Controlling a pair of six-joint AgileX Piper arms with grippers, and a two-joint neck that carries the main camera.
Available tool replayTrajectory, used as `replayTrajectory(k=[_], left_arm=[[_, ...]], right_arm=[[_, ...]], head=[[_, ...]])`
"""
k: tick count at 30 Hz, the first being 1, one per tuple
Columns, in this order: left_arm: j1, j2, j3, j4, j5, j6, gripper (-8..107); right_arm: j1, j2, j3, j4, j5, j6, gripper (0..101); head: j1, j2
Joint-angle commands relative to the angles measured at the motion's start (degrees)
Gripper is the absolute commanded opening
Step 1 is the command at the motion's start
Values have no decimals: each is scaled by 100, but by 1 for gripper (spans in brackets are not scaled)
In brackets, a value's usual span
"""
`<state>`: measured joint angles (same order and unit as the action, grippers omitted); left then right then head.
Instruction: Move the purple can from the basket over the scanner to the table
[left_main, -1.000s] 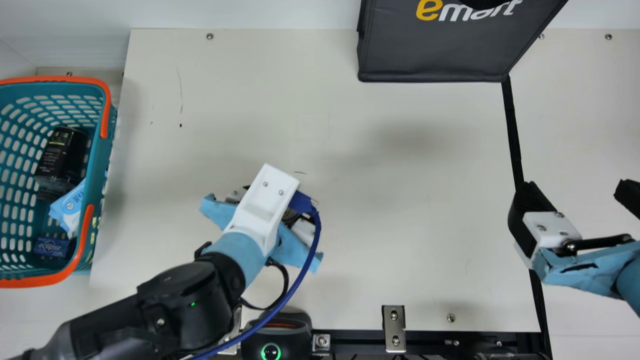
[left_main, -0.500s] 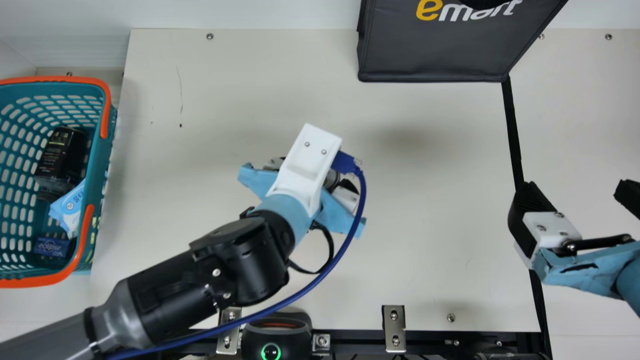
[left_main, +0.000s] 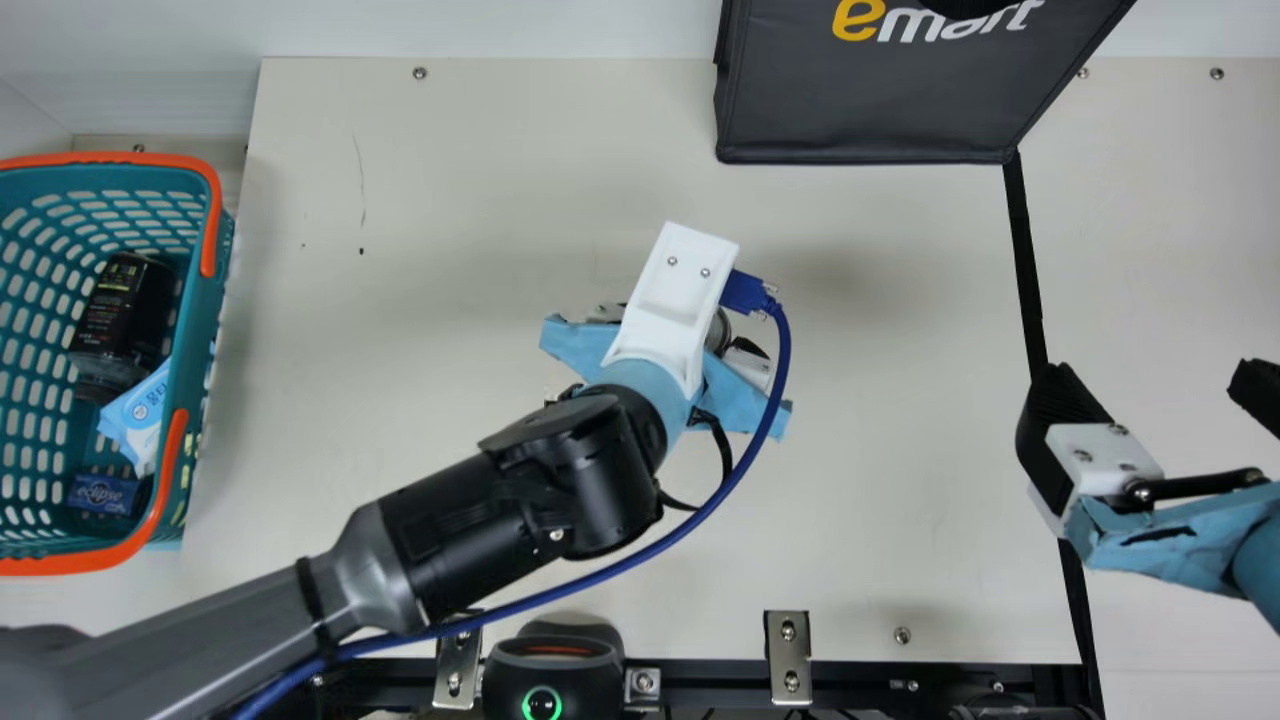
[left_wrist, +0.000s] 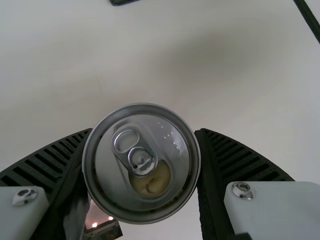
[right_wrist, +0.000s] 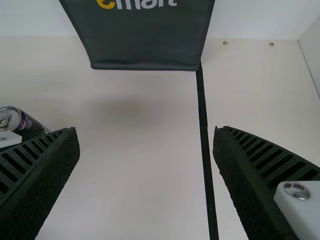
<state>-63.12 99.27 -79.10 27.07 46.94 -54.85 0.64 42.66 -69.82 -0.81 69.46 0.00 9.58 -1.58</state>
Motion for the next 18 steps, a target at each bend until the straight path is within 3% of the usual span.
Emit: replayTrajectory(k=[1, 8, 18], left_arm=[[9, 54, -12, 13, -29, -68, -8], [20, 217, -7, 10, -121, -236, -8], [41, 291, 40, -136, -165, -289, 25]], right_arm=[[0, 0, 0, 0, 0, 0, 95], [0, 0, 0, 0, 0, 0, 95], [0, 0, 0, 0, 0, 0, 95]], head=[[-166, 0], [-166, 0], [-166, 0]])
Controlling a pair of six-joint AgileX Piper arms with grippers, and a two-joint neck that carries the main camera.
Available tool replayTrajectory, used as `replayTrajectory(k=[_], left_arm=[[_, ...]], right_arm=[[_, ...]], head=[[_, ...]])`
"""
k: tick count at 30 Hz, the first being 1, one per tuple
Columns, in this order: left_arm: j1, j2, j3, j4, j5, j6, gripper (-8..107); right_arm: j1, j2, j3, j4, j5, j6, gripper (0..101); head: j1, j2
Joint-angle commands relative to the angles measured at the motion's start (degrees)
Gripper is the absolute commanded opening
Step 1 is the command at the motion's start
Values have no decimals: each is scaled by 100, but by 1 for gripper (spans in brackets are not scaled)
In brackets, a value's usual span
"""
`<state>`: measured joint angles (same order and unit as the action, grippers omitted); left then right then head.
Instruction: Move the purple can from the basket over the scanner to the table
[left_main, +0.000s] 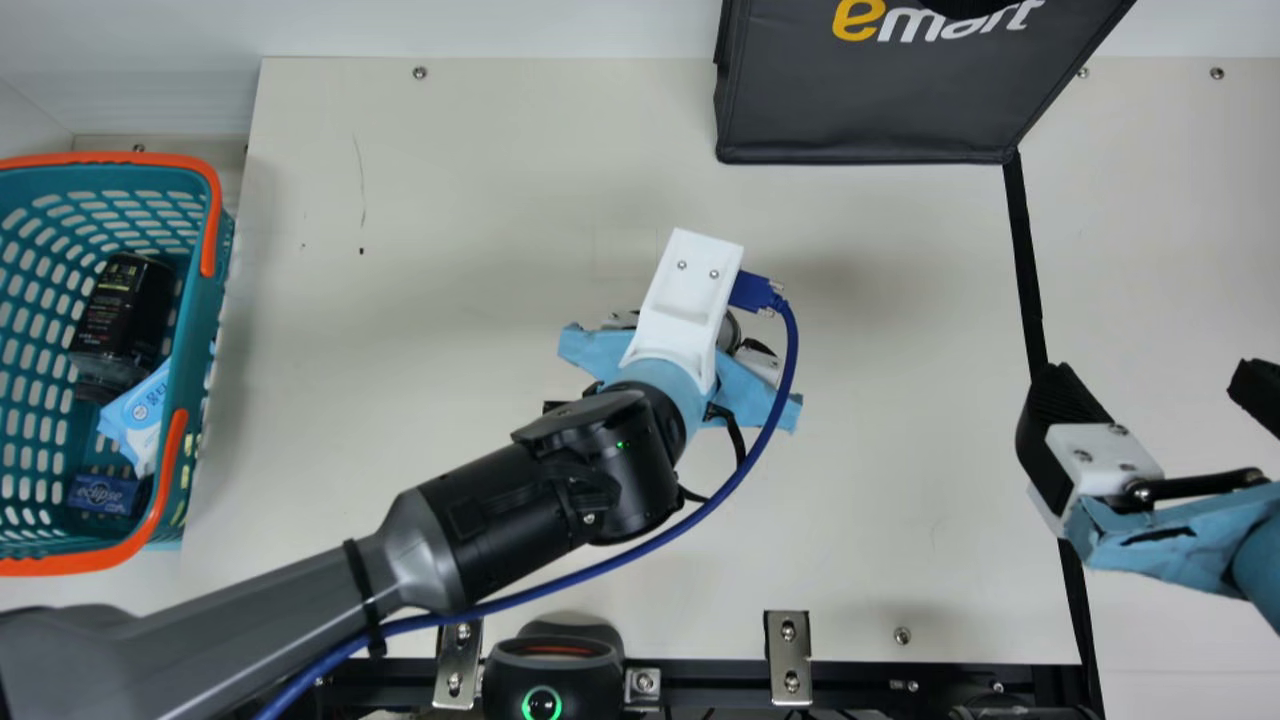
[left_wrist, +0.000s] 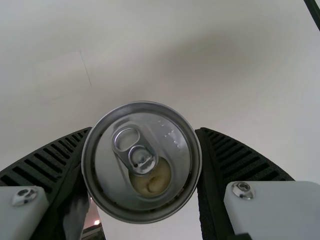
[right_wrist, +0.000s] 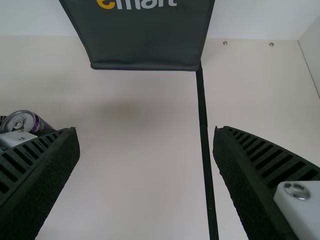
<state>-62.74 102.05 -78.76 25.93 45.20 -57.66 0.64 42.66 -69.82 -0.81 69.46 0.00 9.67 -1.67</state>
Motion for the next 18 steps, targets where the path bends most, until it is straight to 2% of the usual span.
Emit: replayTrajectory(k=[1, 18], left_arm=[[8, 9, 12, -40, 4, -7, 29], [57, -89, 37, -213, -114, -67, 86]], right_arm=[[0, 0, 0, 0, 0, 0, 95], [0, 0, 0, 0, 0, 0, 95]], head=[[-175, 9], [-175, 9]])
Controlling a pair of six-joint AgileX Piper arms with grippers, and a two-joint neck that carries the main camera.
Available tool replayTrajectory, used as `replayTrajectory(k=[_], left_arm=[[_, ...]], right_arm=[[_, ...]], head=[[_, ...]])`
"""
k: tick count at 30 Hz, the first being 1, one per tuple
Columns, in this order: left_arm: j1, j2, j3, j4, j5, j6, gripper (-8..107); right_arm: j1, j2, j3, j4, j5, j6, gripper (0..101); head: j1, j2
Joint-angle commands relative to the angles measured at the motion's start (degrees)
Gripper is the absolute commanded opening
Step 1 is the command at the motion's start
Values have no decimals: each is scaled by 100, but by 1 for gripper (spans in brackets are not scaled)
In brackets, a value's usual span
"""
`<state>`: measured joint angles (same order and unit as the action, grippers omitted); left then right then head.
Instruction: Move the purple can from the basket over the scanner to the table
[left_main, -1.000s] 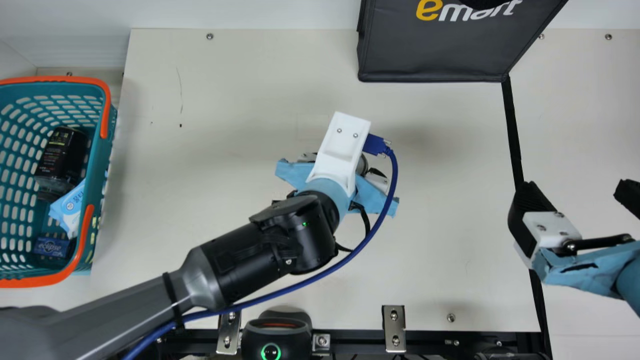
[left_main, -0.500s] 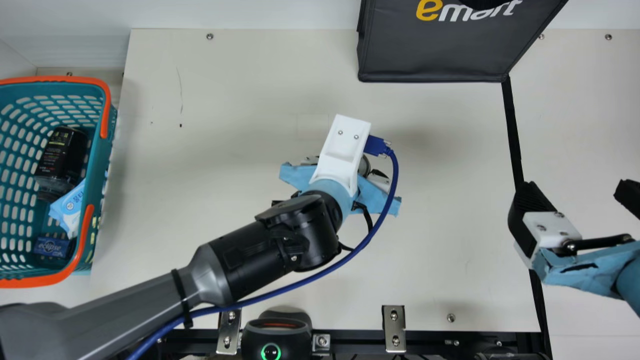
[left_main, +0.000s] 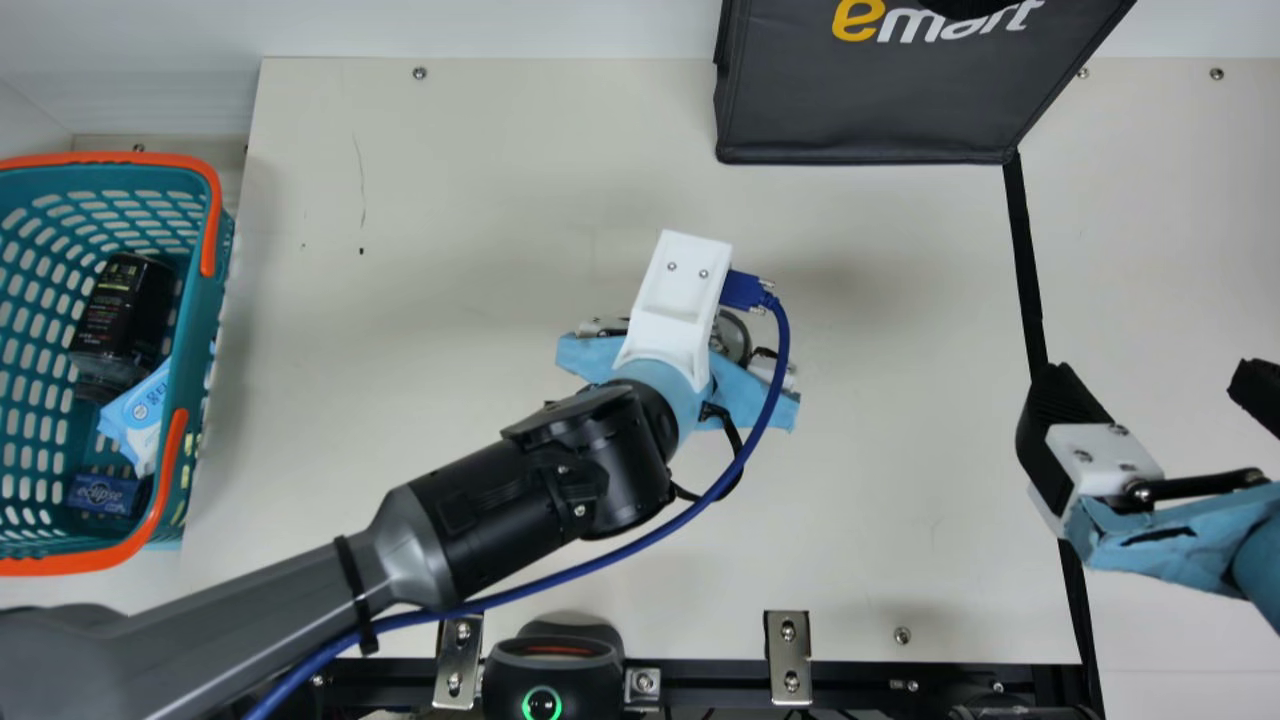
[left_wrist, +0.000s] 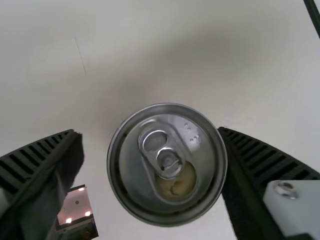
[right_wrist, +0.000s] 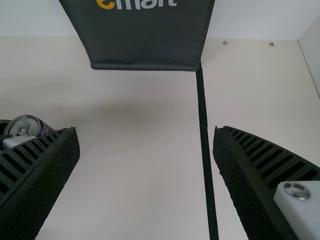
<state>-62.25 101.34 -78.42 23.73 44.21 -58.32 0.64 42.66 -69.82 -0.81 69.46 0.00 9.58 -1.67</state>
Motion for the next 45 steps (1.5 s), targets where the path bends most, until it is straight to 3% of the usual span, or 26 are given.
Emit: replayTrajectory(k=[1, 9, 18, 32, 38, 45], left_arm=[[7, -21, 3, 2, -20, -6, 89], [15, -52, 5, -119, -77, 43, 90], [206, -352, 132, -733, -266, 615, 90], [641, -1396, 608, -2393, -164, 2518, 90], [1208, -2066, 922, -3047, 167, 3490, 90], [2348, -2970, 1335, -3419, 711, 4486, 90]], right_arm=[[0, 0, 0, 0, 0, 0, 95], [0, 0, 0, 0, 0, 0, 95], [0, 0, 0, 0, 0, 0, 95], [0, 0, 0, 0, 0, 0, 95], [0, 0, 0, 0, 0, 0, 95], [0, 0, 0, 0, 0, 0, 95]], head=[[-166, 9], [-166, 9], [-166, 9], [-166, 9], [-166, 9], [-166, 9]])
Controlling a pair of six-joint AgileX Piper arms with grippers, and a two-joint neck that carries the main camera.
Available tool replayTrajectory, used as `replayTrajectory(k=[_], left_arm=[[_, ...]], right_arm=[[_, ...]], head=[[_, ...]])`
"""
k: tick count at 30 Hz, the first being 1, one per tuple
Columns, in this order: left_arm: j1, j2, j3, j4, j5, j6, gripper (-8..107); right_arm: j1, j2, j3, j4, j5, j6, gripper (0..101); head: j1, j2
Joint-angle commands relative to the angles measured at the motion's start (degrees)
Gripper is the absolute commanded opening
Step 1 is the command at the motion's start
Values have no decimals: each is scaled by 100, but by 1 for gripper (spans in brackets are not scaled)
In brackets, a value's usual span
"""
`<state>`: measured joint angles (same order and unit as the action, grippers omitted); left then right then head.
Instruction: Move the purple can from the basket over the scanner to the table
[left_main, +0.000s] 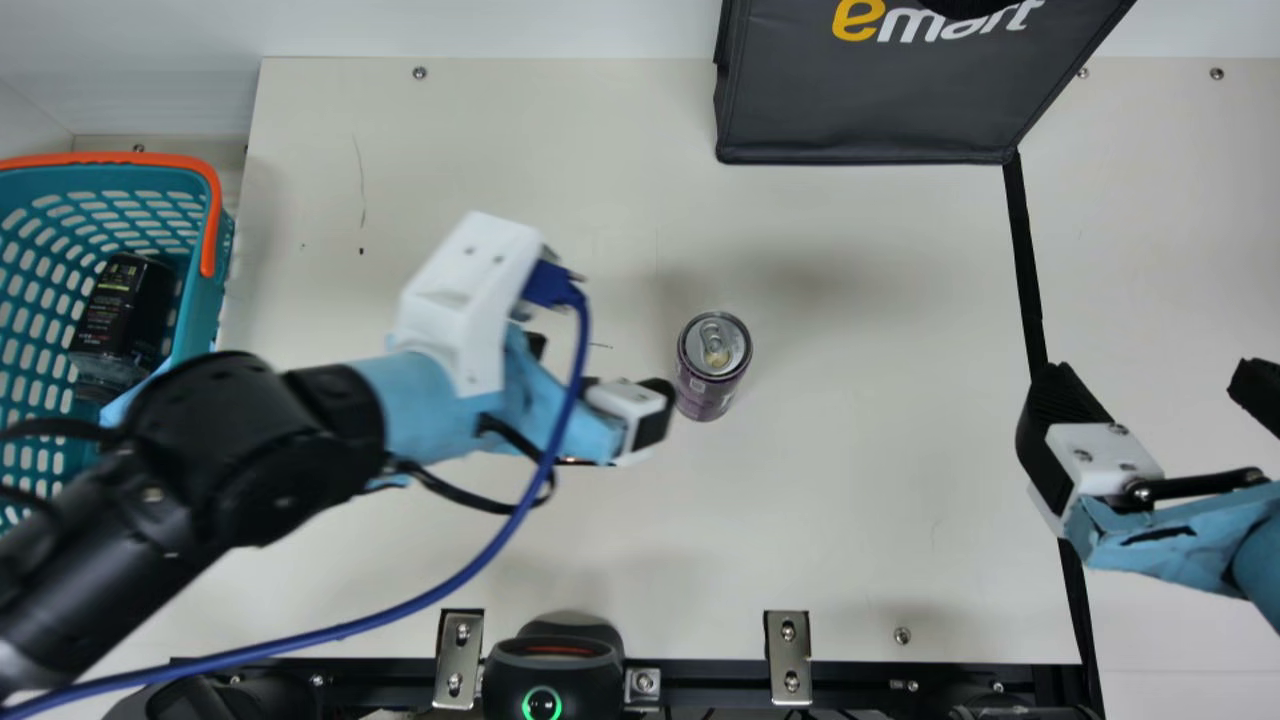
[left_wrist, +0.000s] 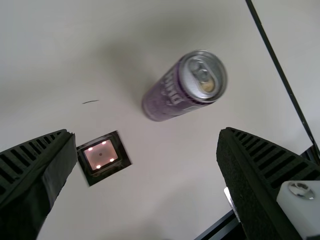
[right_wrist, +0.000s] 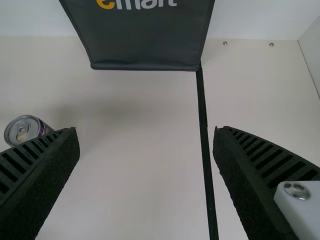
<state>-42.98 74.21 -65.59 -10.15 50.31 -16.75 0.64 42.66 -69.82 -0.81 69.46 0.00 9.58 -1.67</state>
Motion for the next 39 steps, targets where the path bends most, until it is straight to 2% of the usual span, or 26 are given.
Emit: replayTrajectory(k=[1, 10, 19, 25, 26, 30, 34, 39], left_arm=[[622, -388, 97, -60, 180, 453, 90], [2682, -1357, 196, -260, 723, 1288, 90], [4384, -1846, -134, 50, 706, 1260, 90], [5379, -1899, -380, -50, 650, 1271, 90], [4898, -1904, -339, -13, 652, 1257, 90], [5343, -1904, -380, -41, 653, 1268, 90], [5365, -1904, -380, -41, 655, 1268, 90], [5365, -1904, -380, -41, 655, 1268, 90]], right_arm=[[0, 0, 0, 0, 0, 0, 95], [0, 0, 0, 0, -17, 0, 95], [0, 0, 0, 0, -17, 0, 95], [0, 0, 0, 0, -17, 0, 95], [0, 0, 0, 0, -17, 0, 95], [34, 37, 10, -10, -15, -34, 95], [261, 183, 78, -27, -44, -236, 95], [846, 421, 263, -86, -113, -618, 95]], head=[[-166, 9], [-166, 9], [-166, 9], [-166, 9], [-166, 9], [-166, 9], [-166, 9], [-166, 9]])
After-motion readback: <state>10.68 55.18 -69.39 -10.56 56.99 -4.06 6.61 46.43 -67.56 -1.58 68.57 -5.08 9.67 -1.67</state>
